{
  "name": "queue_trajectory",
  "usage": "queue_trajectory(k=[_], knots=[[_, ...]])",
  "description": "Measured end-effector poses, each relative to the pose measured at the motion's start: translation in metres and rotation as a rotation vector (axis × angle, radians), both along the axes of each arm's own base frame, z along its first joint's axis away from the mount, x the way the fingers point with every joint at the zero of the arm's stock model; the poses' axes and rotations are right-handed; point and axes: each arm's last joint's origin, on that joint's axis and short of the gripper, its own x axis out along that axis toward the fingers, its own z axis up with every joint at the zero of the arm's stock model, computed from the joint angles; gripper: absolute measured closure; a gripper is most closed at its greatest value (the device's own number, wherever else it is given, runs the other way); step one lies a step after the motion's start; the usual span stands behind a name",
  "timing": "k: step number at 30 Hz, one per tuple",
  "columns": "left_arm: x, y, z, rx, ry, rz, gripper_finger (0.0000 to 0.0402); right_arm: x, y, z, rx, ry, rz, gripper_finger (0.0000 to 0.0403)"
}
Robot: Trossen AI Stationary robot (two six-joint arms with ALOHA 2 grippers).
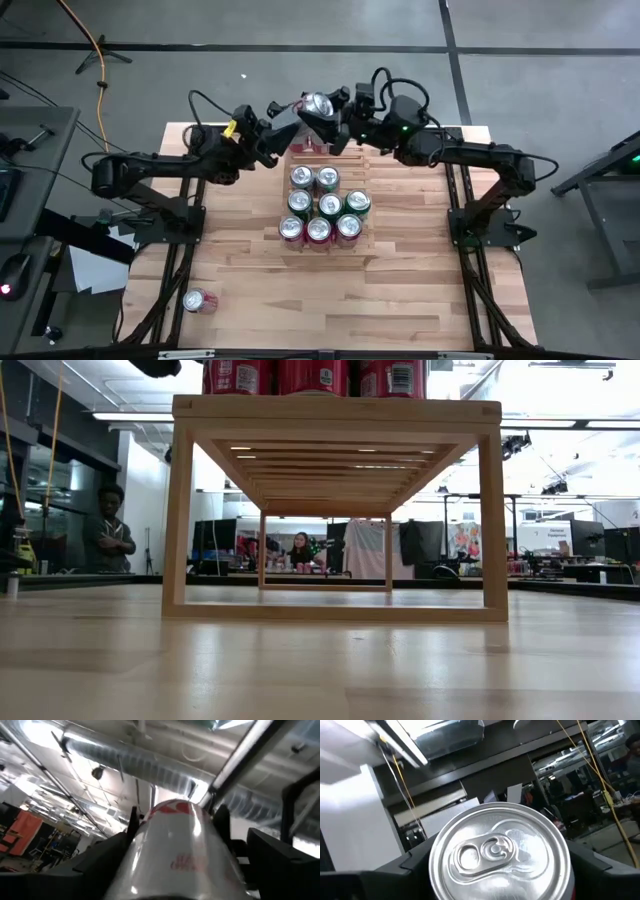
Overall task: Place canned beverage on shelf
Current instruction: Put the red-silver soda can on the shelf aligned with the other red-silver soda cans
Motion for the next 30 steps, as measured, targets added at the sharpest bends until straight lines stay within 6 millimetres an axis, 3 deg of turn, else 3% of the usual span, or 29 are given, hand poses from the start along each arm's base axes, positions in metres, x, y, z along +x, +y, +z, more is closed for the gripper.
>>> queue_trajectory(k=[5,9,14,17,24,30], knots=[[-0.017,0.005,0.011,0.037,0.12,0.009,0.007,-0.033,0.003,0.02,-0.086,0.081,-0.057,0.0117],[-0.045,0.003,0.025,0.093,0.222,0.077,0.0071,-0.072,0.009,0.029,-0.167,0.277,-0.111,0.0117],[-0.088,-0.008,0.04,0.142,0.317,0.155,0.007,-0.126,0.022,0.015,-0.149,0.656,-0.124,0.0117],[-0.108,-0.015,0.044,0.122,0.357,0.176,0.007,-0.144,0.031,-0.001,-0.141,0.817,-0.136,0.0117],[-0.121,-0.021,0.045,0.09,0.37,0.193,0.0069,-0.139,0.042,-0.08,-0.108,0.823,-0.1,0.0117],[-0.117,-0.021,0.043,0.042,0.379,0.221,0.0069,-0.129,0.035,-0.111,-0.076,0.669,-0.133,0.0117]])
